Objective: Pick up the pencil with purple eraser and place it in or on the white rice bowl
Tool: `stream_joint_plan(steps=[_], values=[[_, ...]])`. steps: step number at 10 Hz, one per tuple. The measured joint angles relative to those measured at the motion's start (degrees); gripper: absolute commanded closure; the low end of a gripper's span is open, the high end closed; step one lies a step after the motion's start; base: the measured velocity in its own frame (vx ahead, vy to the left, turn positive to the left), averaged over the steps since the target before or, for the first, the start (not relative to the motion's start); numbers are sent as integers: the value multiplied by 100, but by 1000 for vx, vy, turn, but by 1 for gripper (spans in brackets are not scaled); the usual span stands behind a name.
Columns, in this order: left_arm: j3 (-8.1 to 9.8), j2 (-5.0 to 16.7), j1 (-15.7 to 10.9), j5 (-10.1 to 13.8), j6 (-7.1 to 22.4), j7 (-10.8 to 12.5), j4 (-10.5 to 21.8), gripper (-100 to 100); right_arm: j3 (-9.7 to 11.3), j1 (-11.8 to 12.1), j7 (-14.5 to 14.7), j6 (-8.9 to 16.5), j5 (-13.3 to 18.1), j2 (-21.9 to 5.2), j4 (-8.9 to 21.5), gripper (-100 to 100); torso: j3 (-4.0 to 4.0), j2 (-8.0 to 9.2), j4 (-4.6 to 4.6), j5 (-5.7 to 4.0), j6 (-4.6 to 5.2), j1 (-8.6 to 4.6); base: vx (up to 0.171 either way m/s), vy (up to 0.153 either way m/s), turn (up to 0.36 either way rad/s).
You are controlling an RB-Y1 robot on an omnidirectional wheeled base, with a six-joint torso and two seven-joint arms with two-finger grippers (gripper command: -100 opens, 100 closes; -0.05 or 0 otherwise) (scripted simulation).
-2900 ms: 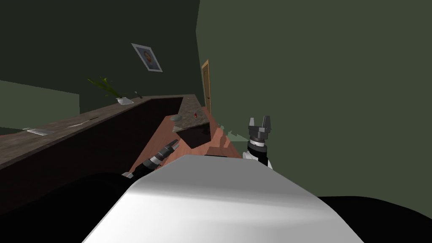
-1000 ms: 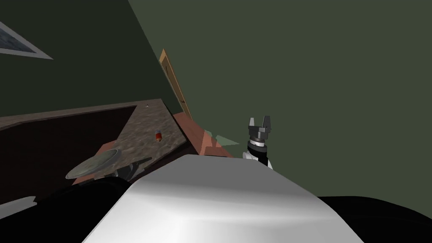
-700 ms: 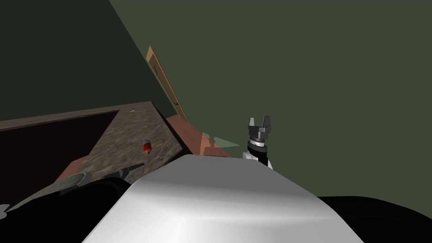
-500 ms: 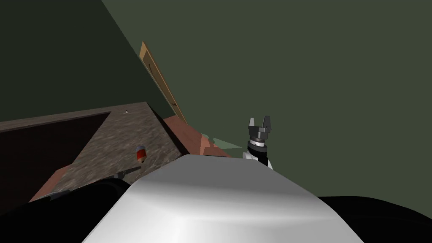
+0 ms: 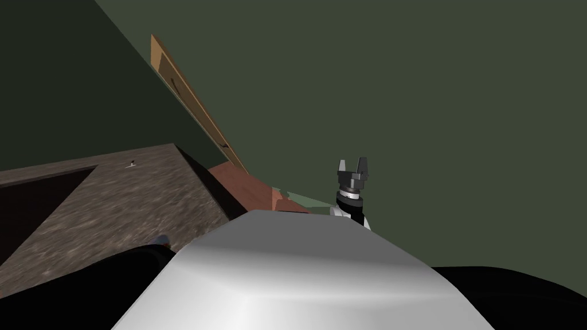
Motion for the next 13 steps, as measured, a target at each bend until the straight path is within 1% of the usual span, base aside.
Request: stream_joint_plan(steps=[1,2,3,4,6,7,11,12,13], values=[[-13,6,-2,-6,13,9,7,0,1,-1,0,0,0,1,0,0,18,31,8,-7,-4,-38,0,0,0],[-10,7,-3,-5,12,8,7,-100,2,-1,0,0,0,2,0,0,32,53,13,-16,-6,-72,-5,0,-22],[-69,-106,-22,-21,91,-42,-58,-100,2,-2,0,0,0,2,0,0,39,65,17,-19,-8,-82,-7,1,-24],[-168,-192,-128,-45,117,-95,0,-100,2,-2,0,0,0,2,0,0,42,69,18,-20,-7,-84,0,0,0],[-353,-412,-289,-91,225,-214,13,-100,2,-2,0,0,0,3,0,0,44,72,19,-6,-12,-83,0,0,-14],[-360,-421,-296,-93,230,-233,20,100,2,-2,0,0,0,3,0,0,46,76,20,-1,-14,-76,0,0,0],[-360,-421,-295,-93,230,-230,20,100,2,-2,0,0,0,2,0,0,46,76,20,-1,-13,-73,0,0,0],[-360,-421,-295,-93,230,-231,19,0,2,-2,0,0,0,2,0,0,46,76,20,-2,-13,-74,0,0,0],[-360,-421,-295,-93,230,-231,19,100,2,-2,0,0,0,2,0,0,46,76,20,-2,-13,-75,12,3,18]])
